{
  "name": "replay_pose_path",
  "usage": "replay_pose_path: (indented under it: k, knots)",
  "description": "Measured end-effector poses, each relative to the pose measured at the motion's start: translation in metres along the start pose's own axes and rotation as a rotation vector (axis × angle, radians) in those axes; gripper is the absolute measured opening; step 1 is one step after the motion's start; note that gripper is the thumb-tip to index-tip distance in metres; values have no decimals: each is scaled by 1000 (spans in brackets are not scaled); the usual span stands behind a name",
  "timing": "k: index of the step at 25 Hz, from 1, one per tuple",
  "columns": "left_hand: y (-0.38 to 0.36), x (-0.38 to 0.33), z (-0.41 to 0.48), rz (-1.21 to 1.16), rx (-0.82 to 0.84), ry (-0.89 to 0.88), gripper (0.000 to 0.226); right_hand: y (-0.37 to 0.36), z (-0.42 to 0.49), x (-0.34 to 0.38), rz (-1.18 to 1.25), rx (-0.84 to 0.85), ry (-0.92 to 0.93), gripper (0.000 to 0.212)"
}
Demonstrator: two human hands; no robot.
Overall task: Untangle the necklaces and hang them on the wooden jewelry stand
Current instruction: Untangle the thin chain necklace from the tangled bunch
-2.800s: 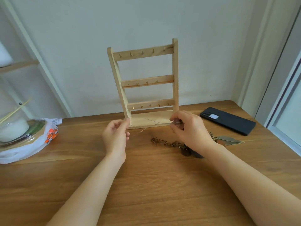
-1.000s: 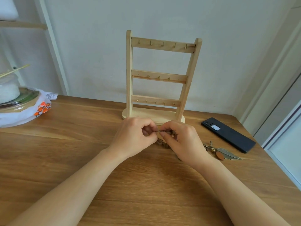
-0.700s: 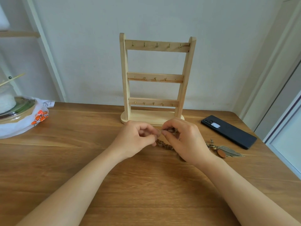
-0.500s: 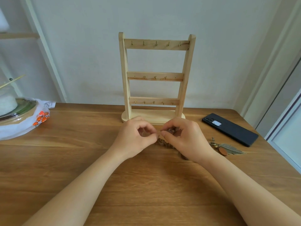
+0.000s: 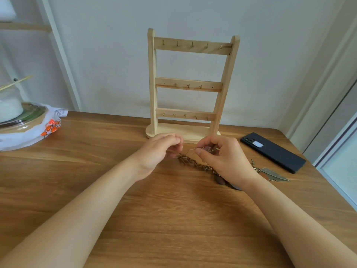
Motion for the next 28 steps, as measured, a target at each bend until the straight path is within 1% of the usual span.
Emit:
replay_pose_path:
  k: [1, 3, 5, 6, 8, 11, 13, 15, 17, 18, 19, 21, 23, 28]
  knots:
    - [-1, 0, 0, -6, 7, -6, 25, 1, 0, 0, -4, -7, 1, 3]
    - [-4, -2, -2, 49, -12, -34, 12, 3, 0, 0, 48, -21, -15, 1]
    - [-7, -3, -1, 151, 3, -73, 15, 3, -1, 1, 108, -21, -41, 1]
    - [-7, -3, -1, 182, -11, -80, 14, 2, -1, 2, 110, -11, -45, 1]
    - [-3, -5, -1, 178, -41, -67, 10, 2, 0, 5, 98, -3, -37, 2]
    - [-2, -6, -1, 47, -52, -56, 31, -3, -1, 7, 70, 48, -38, 2]
    - [-1, -3, -1, -103, -66, -30, 40, -6, -3, 6, 61, 90, -50, 4]
    - [12, 0, -2, -325, -175, 34, 40, -7, -4, 6, 14, 118, -32, 6]
    - [35, 2, -4, -532, -351, 85, 39, -3, -2, 1, -4, 100, -34, 6]
    - [47, 2, -6, -587, -435, 97, 37, -1, -1, -3, -1, 83, -44, 6]
    - [57, 3, -7, -617, -496, 105, 38, 1, 0, -5, 0, 74, -49, 5]
    - [68, 5, -7, -651, -546, 121, 43, 1, 0, -5, -4, 78, -51, 6]
    - [71, 9, -6, -647, -555, 134, 43, -1, 0, -5, 36, 86, -73, 7]
    - [75, 11, -6, -536, -574, 117, 44, -1, -2, 0, 173, 100, -117, 7]
Point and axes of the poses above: each hand's wrist, its own z-axis towards the middle knuckle, its own y-axis out of the back of the hand, x = y × z, the point moved 7 cm from there along z, towards the middle knuckle, and after that the axes turned 1 degree about y, right-handed, at the moved point
